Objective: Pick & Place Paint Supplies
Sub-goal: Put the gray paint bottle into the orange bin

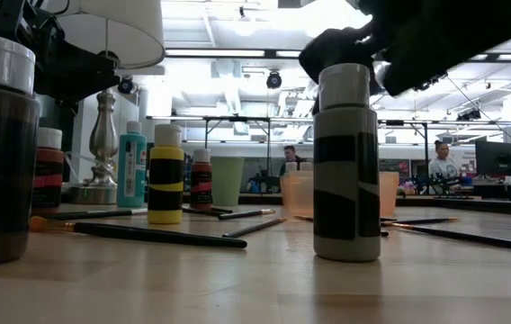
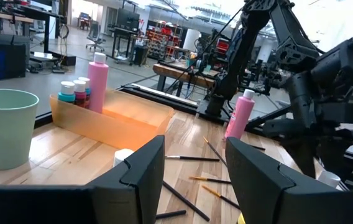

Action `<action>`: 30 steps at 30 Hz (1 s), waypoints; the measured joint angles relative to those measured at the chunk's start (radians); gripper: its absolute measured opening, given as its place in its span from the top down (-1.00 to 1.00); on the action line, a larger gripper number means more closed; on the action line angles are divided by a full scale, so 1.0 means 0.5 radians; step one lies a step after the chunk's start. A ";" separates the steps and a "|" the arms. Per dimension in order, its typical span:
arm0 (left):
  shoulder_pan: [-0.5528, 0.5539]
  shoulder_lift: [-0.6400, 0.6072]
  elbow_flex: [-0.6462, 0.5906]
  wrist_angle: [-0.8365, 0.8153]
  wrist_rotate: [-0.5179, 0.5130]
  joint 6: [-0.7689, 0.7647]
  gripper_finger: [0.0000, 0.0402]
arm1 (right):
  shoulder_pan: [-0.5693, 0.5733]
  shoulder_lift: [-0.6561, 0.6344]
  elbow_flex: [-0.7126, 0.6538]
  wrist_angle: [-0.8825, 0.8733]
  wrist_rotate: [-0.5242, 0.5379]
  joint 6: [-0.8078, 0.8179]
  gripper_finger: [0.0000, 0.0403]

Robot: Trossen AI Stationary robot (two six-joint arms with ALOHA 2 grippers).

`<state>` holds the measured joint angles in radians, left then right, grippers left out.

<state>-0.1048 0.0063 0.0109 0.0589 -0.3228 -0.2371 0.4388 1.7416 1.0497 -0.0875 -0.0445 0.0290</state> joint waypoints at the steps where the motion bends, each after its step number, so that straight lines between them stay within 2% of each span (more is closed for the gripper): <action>1: 0.000 -0.001 0.000 0.001 0.000 0.000 0.17 | 0.000 0.000 -0.001 -0.007 -0.004 -0.004 -0.26; 20: 0.000 -0.001 0.000 0.000 0.001 0.000 0.17 | -0.001 0.029 0.000 0.098 -0.015 0.006 0.39; 25: -0.001 0.000 0.000 0.001 0.001 0.000 0.17 | -0.001 0.029 0.000 0.111 -0.010 0.053 0.44; 30: 0.000 -0.001 0.000 0.000 0.001 0.000 0.17 | -0.001 -0.023 0.000 0.106 0.122 0.315 0.42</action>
<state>-0.1048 0.0059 0.0109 0.0591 -0.3225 -0.2371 0.4385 1.7299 1.0496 -0.0345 0.0165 0.1862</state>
